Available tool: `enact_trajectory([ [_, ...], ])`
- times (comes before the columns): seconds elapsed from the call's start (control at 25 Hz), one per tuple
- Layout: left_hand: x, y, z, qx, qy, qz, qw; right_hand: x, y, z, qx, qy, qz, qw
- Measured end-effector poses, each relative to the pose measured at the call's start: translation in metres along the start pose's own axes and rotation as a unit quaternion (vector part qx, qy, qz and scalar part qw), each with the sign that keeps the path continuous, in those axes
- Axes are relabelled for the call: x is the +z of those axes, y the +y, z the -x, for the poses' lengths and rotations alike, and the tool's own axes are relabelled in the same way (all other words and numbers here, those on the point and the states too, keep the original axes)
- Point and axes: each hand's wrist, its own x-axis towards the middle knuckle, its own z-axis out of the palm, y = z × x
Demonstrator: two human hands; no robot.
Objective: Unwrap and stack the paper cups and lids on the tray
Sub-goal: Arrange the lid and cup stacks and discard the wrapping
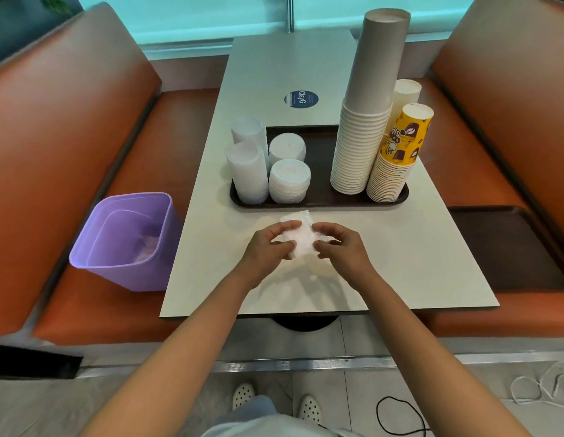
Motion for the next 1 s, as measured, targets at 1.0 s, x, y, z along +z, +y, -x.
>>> enact_trajectory([
  [1.0, -0.377, -0.128, -0.092, -0.280, 0.162, -0.115, 0.939, 0.371, 0.017, -0.110, 0.169, -0.117, 0.269, 0.941],
])
